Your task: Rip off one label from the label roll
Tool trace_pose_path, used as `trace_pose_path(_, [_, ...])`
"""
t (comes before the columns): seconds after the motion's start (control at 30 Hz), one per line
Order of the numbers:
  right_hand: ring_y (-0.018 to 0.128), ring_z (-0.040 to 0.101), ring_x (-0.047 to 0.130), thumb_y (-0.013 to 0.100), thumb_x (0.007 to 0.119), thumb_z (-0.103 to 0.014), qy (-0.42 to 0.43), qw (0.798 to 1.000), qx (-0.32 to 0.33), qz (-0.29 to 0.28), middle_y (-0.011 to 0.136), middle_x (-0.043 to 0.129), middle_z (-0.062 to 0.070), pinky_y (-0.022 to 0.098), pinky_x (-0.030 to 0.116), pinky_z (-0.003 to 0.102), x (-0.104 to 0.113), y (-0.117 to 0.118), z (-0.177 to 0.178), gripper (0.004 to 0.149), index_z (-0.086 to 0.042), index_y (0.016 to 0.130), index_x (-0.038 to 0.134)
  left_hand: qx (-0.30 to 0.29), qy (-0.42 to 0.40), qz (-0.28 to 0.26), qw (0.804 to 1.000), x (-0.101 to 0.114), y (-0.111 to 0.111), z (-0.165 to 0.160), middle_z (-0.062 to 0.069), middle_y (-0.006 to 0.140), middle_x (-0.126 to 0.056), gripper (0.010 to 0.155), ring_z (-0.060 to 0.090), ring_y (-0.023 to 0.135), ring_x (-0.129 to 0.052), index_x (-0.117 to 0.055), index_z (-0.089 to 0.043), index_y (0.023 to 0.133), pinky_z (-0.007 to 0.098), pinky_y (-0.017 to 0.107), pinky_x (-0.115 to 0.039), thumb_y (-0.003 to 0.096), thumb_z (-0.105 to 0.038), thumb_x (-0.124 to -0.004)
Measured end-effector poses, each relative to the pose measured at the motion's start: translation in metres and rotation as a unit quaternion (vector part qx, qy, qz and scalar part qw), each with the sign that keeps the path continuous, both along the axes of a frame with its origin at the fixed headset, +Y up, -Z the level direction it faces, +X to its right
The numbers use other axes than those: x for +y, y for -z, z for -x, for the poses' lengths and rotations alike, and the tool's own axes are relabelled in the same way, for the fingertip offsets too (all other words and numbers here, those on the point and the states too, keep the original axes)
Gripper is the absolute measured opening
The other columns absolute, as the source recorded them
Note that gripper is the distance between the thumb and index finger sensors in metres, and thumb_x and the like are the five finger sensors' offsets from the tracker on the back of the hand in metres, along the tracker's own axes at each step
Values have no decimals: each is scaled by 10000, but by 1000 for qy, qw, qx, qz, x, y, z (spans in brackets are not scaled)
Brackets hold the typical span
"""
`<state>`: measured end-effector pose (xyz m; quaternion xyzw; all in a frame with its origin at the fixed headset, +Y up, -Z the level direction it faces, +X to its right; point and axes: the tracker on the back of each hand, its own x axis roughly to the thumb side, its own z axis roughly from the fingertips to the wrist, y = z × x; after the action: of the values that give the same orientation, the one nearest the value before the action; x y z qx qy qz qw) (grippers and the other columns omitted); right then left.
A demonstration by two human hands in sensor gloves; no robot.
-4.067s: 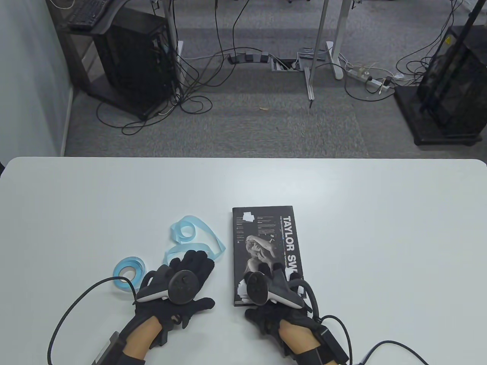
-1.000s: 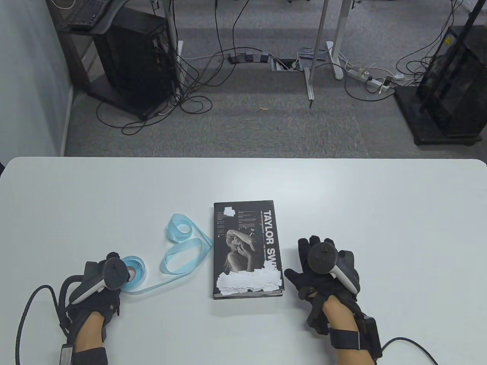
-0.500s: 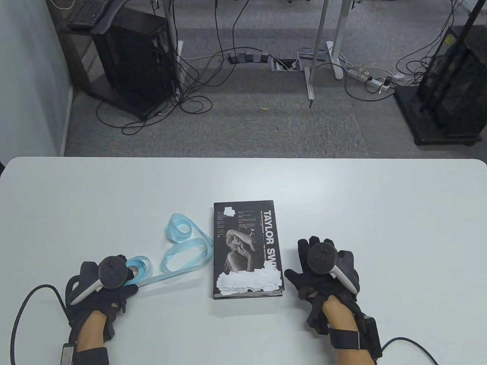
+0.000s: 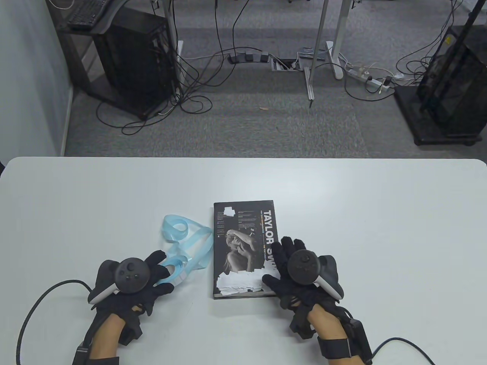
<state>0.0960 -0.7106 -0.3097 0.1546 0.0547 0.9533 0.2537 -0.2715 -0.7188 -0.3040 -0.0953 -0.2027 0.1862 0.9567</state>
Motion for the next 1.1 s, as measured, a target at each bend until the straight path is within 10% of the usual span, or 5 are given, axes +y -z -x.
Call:
trace_pose_path(0.33, [878, 423, 765, 391, 863, -481, 76, 982, 99, -139, 981, 674, 185, 624, 657, 585, 12, -53, 81, 675, -151, 945, 664, -70, -85, -15, 994, 21, -18, -25, 137, 1145, -457, 584, 354, 899, -802, -757, -117, 887, 520, 653, -691, 442, -495, -776])
trace_pose_path(1.1, [571, 371, 1050, 364, 938, -369, 140, 954, 39, -263, 675, 1006, 162, 476, 829, 539, 11, -72, 92, 400, -121, 677, 939, -109, -86, 2, 990, 21, -28, -53, 150, 1134, -473, 582, 385, 890, -792, -751, -89, 885, 538, 649, -681, 453, -478, -781])
